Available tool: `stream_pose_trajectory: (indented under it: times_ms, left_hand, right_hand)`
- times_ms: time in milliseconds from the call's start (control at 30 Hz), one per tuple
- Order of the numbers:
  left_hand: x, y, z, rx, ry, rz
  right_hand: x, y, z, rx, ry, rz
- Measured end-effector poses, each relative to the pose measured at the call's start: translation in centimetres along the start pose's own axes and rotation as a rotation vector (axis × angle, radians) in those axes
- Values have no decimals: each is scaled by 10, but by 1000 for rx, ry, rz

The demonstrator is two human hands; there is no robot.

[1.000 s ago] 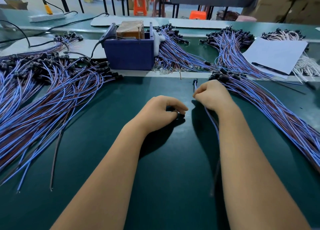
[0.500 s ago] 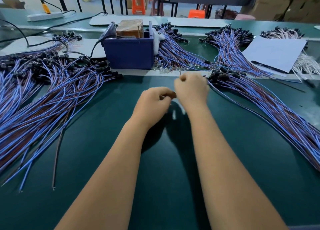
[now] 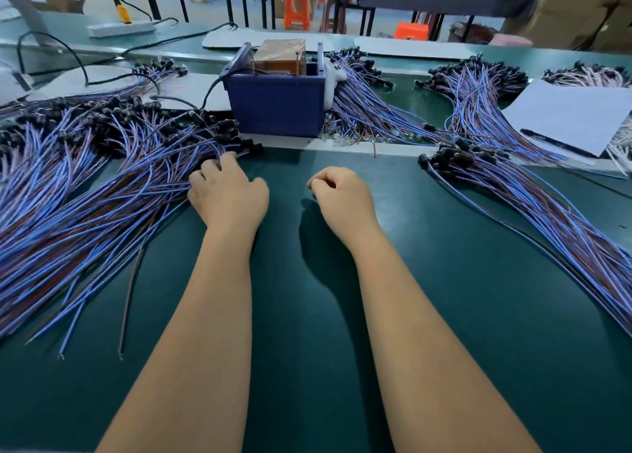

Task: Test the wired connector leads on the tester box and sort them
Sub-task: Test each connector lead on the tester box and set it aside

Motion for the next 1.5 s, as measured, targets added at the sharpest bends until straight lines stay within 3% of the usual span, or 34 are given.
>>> stream_pose_trajectory:
  times_ms: [200, 467, 600, 667, 833, 1033, 1167, 1233, 1367, 1433, 1500]
  left_hand:
    - [-9, -3, 4, 56, -57, -54]
    - [-2, -3, 3, 72, 55, -90]
    - [9, -19, -2, 260, 96, -386]
    - [10, -25, -5, 329, 89, -422]
    - [16, -2, -2, 114, 145, -164]
    - [19, -34, -15, 424, 191, -296]
    - [26, -20, -13, 276, 255, -308]
    - [37, -21, -18, 211, 319, -487]
    - [67, -33, -42, 18, 420, -1077]
    - [82, -29, -58, -166, 419, -1324]
    - [97, -19, -70, -370, 418, -1377]
  right_hand:
    - [0, 4, 1, -23, -21, -55]
    - [-3, 5, 1, -27, -40, -124]
    - [-3, 5, 2, -26, -38, -130]
    - [-2, 5, 2, -26, -40, -128]
    - [-3, 6, 1, -32, -40, -117]
    - [-4, 4, 0, -19, -24, -62]
    - [-5, 2, -2, 9, -42, -33]
    - [-7, -1, -3, 50, -50, 43]
    - [-6, 0, -3, 14, 62, 516]
    - [-7, 7, -6, -87, 126, 691]
    - [-8, 10, -8, -147, 158, 795]
Point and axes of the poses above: each hand's wrist, its own z-axis towards the middle knuckle, its own y-axis out of the palm, x = y × z, the point moved 8 cm from there along z, towards the middle knuckle, and after that the axes turned 11 degrees about z, right-handed, at the moved point
